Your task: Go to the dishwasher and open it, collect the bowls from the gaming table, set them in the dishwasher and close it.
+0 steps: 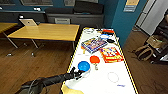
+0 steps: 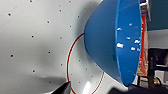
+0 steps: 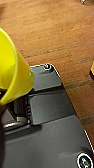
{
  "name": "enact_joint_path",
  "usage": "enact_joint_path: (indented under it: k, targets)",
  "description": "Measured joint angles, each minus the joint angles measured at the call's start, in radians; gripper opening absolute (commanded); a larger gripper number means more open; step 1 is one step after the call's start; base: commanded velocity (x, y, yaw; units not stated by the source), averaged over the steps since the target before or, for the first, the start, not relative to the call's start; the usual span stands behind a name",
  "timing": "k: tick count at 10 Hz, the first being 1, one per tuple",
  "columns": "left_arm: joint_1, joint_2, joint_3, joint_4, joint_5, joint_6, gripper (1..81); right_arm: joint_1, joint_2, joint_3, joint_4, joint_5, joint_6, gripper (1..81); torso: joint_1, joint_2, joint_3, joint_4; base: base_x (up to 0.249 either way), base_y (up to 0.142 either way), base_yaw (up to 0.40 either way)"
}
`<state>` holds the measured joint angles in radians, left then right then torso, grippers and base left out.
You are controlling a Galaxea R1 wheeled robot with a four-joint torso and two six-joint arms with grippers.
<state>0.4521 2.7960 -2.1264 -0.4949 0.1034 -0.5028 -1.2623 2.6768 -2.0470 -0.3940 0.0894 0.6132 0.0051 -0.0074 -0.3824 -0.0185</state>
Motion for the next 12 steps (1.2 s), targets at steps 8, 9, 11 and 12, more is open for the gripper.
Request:
enact_joint_path:
  k: [8,9,11,12]
  targets:
    - [-0.063,0.027,-0.032,0.041,0.029,-0.047,81.1,-0.001,0.014,-0.017,0.0,-0.012,-0.001,1.0,0.0,0.0,0.0,0.0,0.0,0.0,0.0]
    - [-0.07,0.034,-0.033,0.051,0.028,-0.047,81.1,-0.001,0.017,-0.018,-0.001,-0.013,-0.001,1.0,0.0,0.0,0.0,0.0,0.0,0.0,0.0]
    - [-0.074,0.076,-0.059,0.064,0.029,-0.047,81.1,-0.001,0.017,-0.023,-0.002,-0.013,-0.002,1.0,0.0,0.0,0.0,0.0,0.0,0.0,0.0]
    - [-0.074,0.103,-0.085,0.067,0.031,-0.047,81.1,-0.001,0.017,-0.023,-0.003,-0.013,-0.002,1.0,0.0,0.0,0.0,0.0,0.0,0.0,0.0]
